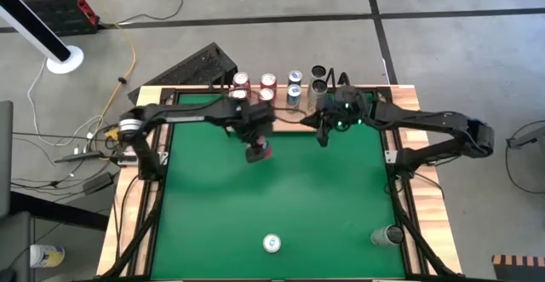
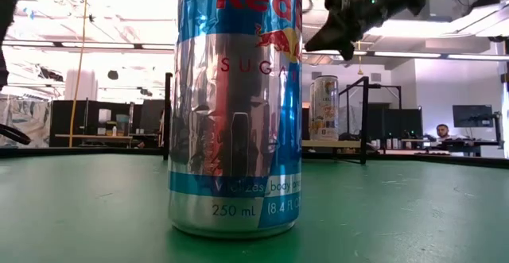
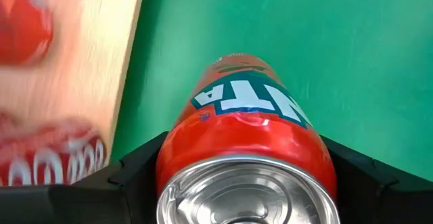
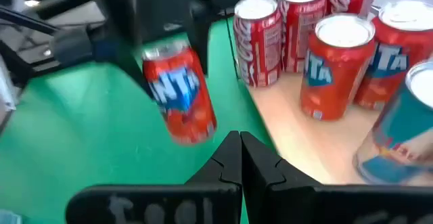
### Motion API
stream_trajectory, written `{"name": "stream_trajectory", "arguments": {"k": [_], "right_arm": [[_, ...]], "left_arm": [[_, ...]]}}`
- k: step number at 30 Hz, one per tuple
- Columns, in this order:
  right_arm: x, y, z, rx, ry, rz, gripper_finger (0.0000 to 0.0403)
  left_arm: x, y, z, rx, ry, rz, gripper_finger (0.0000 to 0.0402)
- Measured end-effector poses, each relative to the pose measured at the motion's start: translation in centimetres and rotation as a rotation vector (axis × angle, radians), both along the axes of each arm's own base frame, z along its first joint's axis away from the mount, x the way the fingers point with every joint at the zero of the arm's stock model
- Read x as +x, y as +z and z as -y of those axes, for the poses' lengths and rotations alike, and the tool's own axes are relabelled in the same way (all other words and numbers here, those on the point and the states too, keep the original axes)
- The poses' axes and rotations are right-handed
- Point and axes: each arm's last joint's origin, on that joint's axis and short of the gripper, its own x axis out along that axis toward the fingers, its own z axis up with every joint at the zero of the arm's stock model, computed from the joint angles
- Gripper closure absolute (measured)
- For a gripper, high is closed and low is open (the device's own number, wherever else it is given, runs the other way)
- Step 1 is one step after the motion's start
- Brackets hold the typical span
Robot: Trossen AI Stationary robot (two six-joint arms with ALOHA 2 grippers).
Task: Place canned beverage on shelf
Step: Put the orange soda can on the shelf
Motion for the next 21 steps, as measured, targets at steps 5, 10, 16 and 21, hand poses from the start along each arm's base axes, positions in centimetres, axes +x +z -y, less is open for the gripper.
{"name": "stream_trajectory", "arguments": {"k": [5, 10, 16, 21], "right_arm": [[-1.1, 0.1, 2.7, 0.009, 0.017, 0.021, 0.0382], [-1.9, 0.1, 4.1, 0.047, 0.0, 0.035, 0.0382], [-1.9, 0.3, 4.2, 0.071, -0.015, 0.06, 0.0382], [-1.5, 0.7, 4.0, 0.082, -0.017, 0.11, 0.0382]], "left_arm": [[3.9, 0.5, -2.3, 0.081, -0.005, -0.023, 0.0119], [5.8, 1.5, -4.2, 0.146, -0.068, -0.039, 0.0119], [6.0, -0.2, -6.9, 0.171, -0.074, -0.157, 0.0119], [5.8, -0.4, -7.6, 0.236, -0.07, -0.2, 0.0119]]}}
